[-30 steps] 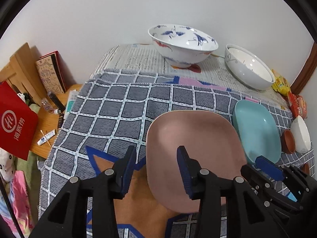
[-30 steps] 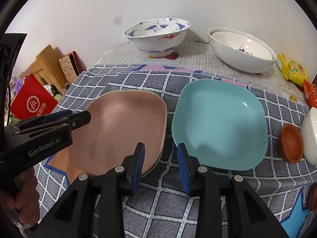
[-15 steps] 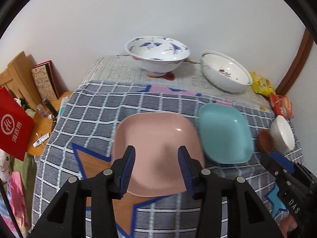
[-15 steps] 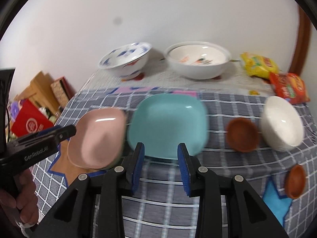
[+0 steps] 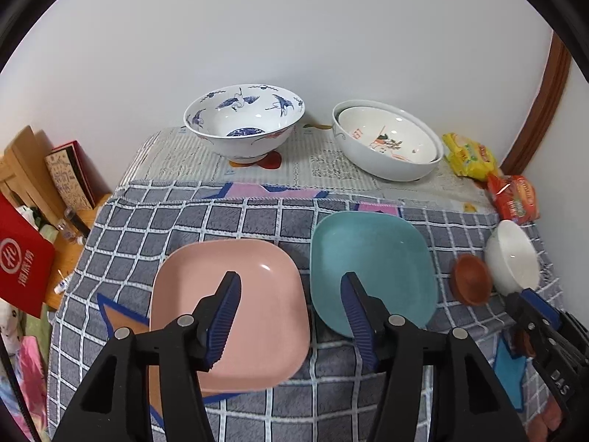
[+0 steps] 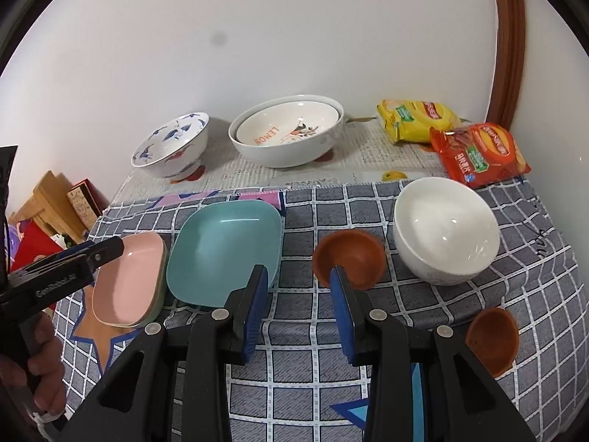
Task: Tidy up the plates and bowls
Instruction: 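Move both grippers to the teal plate rim and close on it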
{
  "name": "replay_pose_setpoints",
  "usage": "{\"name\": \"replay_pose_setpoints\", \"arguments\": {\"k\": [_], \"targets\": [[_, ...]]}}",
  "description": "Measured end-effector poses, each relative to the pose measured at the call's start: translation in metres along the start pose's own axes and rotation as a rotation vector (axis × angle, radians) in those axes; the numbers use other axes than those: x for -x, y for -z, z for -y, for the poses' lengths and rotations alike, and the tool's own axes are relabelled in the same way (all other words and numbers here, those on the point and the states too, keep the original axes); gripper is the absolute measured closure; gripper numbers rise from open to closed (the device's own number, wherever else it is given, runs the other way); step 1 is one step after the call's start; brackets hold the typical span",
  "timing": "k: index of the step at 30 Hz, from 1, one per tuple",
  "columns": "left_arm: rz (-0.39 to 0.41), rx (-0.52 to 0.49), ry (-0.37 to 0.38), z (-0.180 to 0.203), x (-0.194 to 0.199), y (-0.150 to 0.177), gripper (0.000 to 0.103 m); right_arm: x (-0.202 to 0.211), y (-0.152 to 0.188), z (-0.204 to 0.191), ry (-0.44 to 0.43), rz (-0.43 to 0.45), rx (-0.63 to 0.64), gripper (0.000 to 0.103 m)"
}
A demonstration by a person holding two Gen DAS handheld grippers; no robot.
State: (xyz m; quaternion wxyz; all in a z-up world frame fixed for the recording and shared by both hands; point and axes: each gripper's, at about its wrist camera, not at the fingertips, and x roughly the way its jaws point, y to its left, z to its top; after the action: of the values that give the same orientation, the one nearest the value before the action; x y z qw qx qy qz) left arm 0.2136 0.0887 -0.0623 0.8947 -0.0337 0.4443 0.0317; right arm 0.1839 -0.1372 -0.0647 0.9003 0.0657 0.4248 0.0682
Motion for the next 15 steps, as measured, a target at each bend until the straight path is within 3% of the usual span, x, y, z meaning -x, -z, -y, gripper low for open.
{"name": "replay_pose_setpoints", "arguments": {"k": [6,15], "targets": [[-0.066,-0.022,0.016,0.009,-0.031,-0.008,0.049,-0.022,-0.005,0.001,-0.033,-0.029,0.010,0.068],[-0.086,-0.059,0.026,0.026,-0.061,-0.021,0.049,-0.061,-0.009,-0.007,-0.099,-0.098,0.001,0.068]]}}
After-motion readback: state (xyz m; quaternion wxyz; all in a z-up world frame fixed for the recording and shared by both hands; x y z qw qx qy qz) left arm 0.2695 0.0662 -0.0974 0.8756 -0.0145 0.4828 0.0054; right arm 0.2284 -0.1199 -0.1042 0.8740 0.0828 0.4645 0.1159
